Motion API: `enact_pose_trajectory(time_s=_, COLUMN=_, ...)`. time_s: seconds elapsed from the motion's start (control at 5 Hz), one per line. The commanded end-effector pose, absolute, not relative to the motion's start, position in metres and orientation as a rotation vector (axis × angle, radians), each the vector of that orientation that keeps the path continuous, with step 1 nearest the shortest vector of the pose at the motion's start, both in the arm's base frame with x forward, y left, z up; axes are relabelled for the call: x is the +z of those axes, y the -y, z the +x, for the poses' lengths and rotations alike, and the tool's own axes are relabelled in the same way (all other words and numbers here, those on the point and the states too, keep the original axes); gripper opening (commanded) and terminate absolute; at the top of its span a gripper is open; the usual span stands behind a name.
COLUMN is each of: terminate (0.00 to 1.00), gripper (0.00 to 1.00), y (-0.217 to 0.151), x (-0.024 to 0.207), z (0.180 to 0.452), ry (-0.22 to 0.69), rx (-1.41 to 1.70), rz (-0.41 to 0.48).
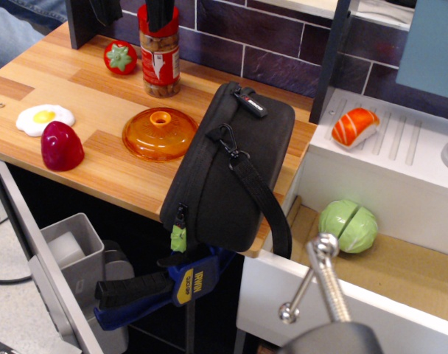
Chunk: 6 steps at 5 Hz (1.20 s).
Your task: Unzip zipper bag
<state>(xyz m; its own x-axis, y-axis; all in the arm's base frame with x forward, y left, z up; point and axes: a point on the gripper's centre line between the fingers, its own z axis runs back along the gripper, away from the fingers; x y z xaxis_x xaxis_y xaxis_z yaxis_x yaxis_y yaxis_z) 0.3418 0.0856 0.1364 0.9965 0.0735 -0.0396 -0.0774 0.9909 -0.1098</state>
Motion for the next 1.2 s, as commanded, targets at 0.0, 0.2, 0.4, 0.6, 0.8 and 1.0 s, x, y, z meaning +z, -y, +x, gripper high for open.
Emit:
enact_pose_trajectory(time_s=0.0, terminate=0.00, gripper=1.00, y=-0.086, x=0.136, z=0.342, ry=-0.035, rx=0.076, rz=-0.112)
enact_pose_trajectory(time_s=0.2, terminate=0.00, gripper=1.00, y=-0.069, x=0.147, z=0.308, ry=-0.031, rx=-0.002, rz=-0.145)
enact_pose_trajectory(time_s=0.4, terminate=0.00, gripper=1.00, y=-0.042, x=0.151, z=0.273, ry=-0.013, rx=-0.060, rz=-0.180)
enact_pose_trajectory(time_s=0.6, terminate=0.00, gripper=1.00, y=-0.017, x=0.151, z=0.239, ry=-0.016, rx=-0.082, rz=-0.211)
enact_pose_trajectory(time_s=0.8, terminate=0.00, gripper=1.00, y=0.010, x=0.134, z=0.215, ry=0.004, rx=-0.109, rz=-0.174)
enact_pose_trajectory(time_s=1.0, terminate=0.00, gripper=1.00, y=0.024, x=0.111, z=0.201, ry=-0.003, rx=-0.116, rz=-0.143)
